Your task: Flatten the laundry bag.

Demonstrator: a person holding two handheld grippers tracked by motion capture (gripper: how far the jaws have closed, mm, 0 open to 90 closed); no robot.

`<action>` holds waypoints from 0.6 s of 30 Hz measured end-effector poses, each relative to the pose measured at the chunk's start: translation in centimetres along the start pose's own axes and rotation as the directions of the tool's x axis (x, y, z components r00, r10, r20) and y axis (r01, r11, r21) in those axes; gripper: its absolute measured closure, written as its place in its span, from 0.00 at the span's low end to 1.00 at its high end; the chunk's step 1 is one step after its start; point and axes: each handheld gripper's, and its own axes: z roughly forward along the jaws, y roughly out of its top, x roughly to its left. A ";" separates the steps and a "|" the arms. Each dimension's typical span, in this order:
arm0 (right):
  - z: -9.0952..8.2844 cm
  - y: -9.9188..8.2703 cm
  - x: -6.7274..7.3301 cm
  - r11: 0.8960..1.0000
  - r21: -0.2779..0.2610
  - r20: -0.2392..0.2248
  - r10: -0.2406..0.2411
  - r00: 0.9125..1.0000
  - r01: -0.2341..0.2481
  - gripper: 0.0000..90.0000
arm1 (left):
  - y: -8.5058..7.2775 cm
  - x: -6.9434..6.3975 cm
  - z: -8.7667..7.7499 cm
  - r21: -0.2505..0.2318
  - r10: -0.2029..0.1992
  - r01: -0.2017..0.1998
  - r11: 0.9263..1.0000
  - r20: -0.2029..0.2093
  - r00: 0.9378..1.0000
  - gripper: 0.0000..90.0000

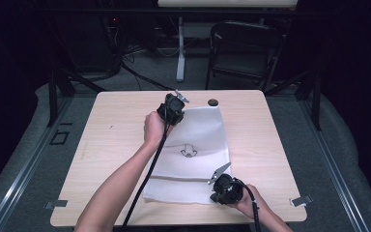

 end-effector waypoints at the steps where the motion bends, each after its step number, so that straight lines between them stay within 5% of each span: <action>1: 0.1 0.0 0.1 1.000 -0.015 -0.013 0.014 1.000 -0.014 1.00 | 0.0 -0.1 0.1 -0.001 -0.001 0.001 1.000 -0.003 1.000 0.97; 10: 0.0 0.0 -0.1 1.000 0.001 -0.012 0.005 1.000 -0.005 1.00 | 0.4 0.2 0.9 0.011 -0.026 0.026 1.000 -0.013 1.000 0.95; 18: 0.0 0.0 -0.1 1.000 0.001 -0.016 0.007 1.000 -0.007 1.00 | 0.6 0.6 1.4 0.009 -0.026 0.026 1.000 0.024 0.999 0.86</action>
